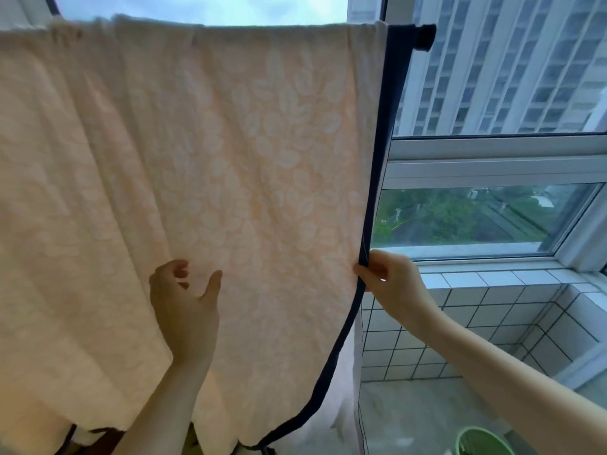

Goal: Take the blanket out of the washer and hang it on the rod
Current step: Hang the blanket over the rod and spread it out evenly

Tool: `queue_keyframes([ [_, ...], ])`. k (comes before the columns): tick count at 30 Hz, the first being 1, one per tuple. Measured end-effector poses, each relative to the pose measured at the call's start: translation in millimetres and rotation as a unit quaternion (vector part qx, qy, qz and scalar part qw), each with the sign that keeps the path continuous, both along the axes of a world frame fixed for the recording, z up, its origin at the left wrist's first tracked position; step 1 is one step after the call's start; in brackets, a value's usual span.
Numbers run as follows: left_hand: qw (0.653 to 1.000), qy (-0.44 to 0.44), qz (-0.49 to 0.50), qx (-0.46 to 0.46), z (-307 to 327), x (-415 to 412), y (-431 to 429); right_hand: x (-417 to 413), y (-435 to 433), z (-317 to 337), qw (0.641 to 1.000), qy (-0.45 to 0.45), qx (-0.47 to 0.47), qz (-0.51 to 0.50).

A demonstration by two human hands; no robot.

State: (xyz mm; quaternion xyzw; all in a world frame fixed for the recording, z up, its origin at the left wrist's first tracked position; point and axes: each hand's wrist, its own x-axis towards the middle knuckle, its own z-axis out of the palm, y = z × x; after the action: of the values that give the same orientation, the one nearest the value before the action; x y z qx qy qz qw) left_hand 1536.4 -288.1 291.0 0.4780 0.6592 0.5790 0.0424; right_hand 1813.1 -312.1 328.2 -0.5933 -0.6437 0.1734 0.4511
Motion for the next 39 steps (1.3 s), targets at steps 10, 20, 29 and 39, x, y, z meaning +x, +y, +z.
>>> queue_keyframes([
  [10, 0.998, -0.007, 0.013, -0.066, -2.6, -18.4, 12.3, -13.9, -8.2, -12.6, 0.999, 0.033, -0.036, 0.020],
  [20, 0.995, 0.047, -0.037, -0.082, -36.5, 8.7, -8.7, 4.8, -3.0, -31.2, 0.999, -0.011, -0.022, -0.037],
  [29, 0.988, 0.087, -0.066, -0.109, -62.8, 18.9, -26.0, 25.7, -1.2, -45.6, 0.999, -0.027, -0.016, -0.040],
  [39, 0.978, 0.082, -0.095, -0.166, -99.7, 24.9, -38.0, 38.5, 1.5, -79.0, 0.996, -0.050, -0.062, -0.044],
])
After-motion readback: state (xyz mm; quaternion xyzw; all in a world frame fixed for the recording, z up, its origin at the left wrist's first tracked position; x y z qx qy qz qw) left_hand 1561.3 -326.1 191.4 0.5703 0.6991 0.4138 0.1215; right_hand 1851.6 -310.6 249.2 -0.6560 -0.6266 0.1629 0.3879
